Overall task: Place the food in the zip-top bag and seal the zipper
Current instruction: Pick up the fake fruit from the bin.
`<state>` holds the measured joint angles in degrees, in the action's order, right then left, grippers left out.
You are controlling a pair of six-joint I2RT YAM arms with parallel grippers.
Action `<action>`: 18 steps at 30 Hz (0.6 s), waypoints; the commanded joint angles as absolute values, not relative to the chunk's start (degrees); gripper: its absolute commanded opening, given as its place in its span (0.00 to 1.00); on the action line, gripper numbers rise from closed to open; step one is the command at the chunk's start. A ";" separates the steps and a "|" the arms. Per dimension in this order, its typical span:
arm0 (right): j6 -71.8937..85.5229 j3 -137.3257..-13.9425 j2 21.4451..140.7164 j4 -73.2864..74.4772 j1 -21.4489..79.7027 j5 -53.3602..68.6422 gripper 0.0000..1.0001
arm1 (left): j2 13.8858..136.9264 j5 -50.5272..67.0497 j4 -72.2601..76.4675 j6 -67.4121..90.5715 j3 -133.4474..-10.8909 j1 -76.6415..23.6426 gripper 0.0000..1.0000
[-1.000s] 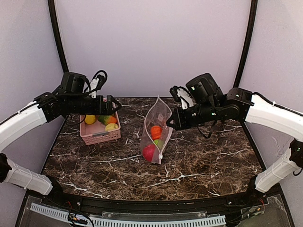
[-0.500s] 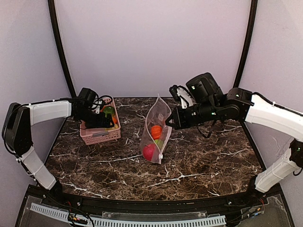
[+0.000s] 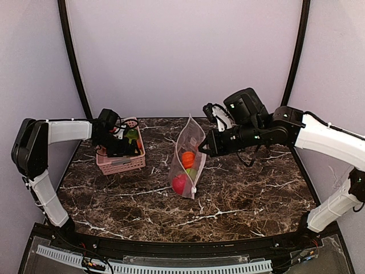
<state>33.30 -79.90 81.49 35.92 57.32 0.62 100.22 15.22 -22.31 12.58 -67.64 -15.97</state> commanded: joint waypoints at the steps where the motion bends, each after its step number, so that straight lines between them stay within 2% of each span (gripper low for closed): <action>1: 32.83 -79.89 81.67 33.46 57.04 1.54 0.00 | 102.67 17.09 -22.50 12.08 -70.26 -16.00 0.99; 11: 32.97 -79.89 81.69 32.82 57.04 1.84 0.00 | 106.87 14.85 -23.59 11.79 -73.38 -15.87 0.99; 18: 33.11 -79.76 82.13 32.32 56.99 2.37 0.00 | 107.40 15.17 -23.65 12.09 -73.39 -15.45 0.88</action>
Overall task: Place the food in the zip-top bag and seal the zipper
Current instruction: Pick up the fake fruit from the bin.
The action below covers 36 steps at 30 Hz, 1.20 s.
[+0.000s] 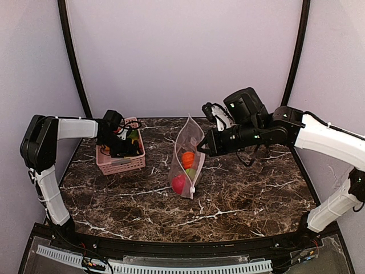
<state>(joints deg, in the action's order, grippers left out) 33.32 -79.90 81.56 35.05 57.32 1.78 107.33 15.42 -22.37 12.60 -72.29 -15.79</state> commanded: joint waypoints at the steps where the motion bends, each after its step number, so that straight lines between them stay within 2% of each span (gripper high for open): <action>1: 33.18 -79.74 82.11 32.32 57.02 2.43 0.00 | 107.40 15.37 -23.60 12.19 -73.39 -15.40 0.87; 6: 33.44 -79.56 81.98 32.19 57.04 2.37 0.00 | 106.99 16.14 -23.41 12.64 -73.31 -14.84 0.77; 13: 33.73 -79.12 81.83 32.16 57.01 2.37 0.00 | 104.97 15.67 -22.60 12.70 -72.59 -14.38 0.72; 22: 33.93 -79.02 81.97 31.90 57.04 2.37 0.00 | 101.70 13.18 -20.48 13.30 -70.65 -14.13 0.68; 32: 33.93 -79.27 82.51 31.73 57.04 2.59 0.00 | 90.01 9.14 -12.39 13.85 -63.75 -13.11 0.66; 36: 33.93 -79.64 82.84 31.73 57.04 2.80 0.00 | 84.96 11.30 -9.71 14.94 -61.36 -13.14 0.66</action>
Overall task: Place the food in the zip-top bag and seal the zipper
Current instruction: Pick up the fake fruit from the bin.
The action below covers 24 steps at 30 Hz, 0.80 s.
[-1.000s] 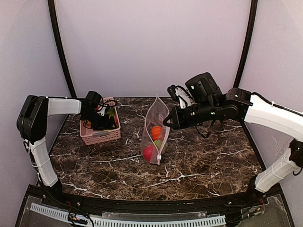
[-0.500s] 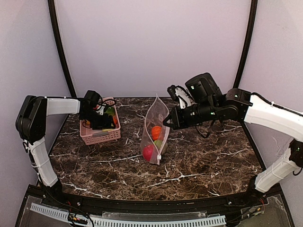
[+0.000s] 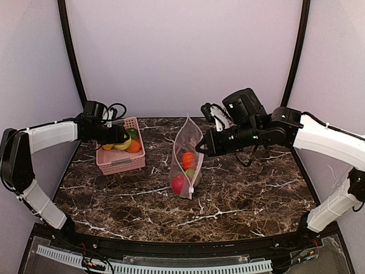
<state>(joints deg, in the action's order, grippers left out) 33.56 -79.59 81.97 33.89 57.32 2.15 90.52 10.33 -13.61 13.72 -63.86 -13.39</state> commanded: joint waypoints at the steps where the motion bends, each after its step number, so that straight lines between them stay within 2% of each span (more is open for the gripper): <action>1: 33.87 -79.86 82.99 31.79 57.03 2.86 0.00 | 83.92 11.93 -8.75 15.29 -60.49 -13.11 0.66; 10: 32.47 -83.03 84.30 34.23 57.04 3.18 0.00 | 70.12 26.03 -3.65 24.91 -55.64 -16.14 0.64; 16: 31.91 -83.74 85.44 34.83 57.03 3.51 0.00 | 64.90 30.35 -3.19 27.25 -59.18 -26.79 0.64; 24: 31.73 -84.30 85.74 34.38 57.04 3.94 0.00 | 65.50 37.98 8.92 31.00 -63.17 -38.85 0.64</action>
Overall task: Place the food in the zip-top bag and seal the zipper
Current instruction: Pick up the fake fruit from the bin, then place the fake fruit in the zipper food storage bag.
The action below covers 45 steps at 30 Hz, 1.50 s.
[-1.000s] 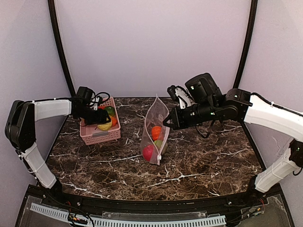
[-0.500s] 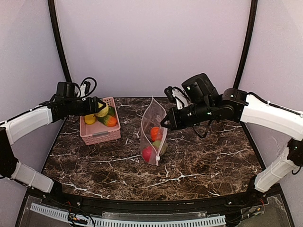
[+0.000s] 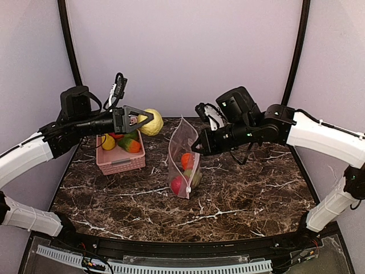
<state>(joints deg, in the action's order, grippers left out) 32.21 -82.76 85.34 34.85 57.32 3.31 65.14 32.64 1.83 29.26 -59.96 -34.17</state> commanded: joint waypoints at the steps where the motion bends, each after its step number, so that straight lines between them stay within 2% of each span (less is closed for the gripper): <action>1: 31.79 -84.21 85.61 34.27 57.00 4.02 0.00 | 66.32 38.52 9.24 30.58 -63.71 -39.77 0.64; 8: 32.11 -83.83 85.21 34.06 57.06 3.94 0.00 | 70.15 40.86 14.12 30.45 -67.51 -48.10 0.64; 15: 32.11 -84.11 85.61 33.81 57.10 4.39 0.00 | 74.49 40.81 15.00 29.81 -66.51 -49.21 0.64; 24: 32.11 -83.65 84.90 33.75 57.09 4.28 0.00 | 75.75 33.06 4.48 20.72 -66.48 -49.17 0.64; 45: 31.85 -84.14 84.97 33.84 57.05 4.66 0.00 | 79.02 11.46 -13.56 11.51 -71.25 -49.21 0.65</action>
<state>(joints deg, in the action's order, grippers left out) 32.05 -82.81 85.32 34.79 57.32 4.29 78.28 16.60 -8.58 14.06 -68.71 -49.04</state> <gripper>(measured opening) 0.005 0.697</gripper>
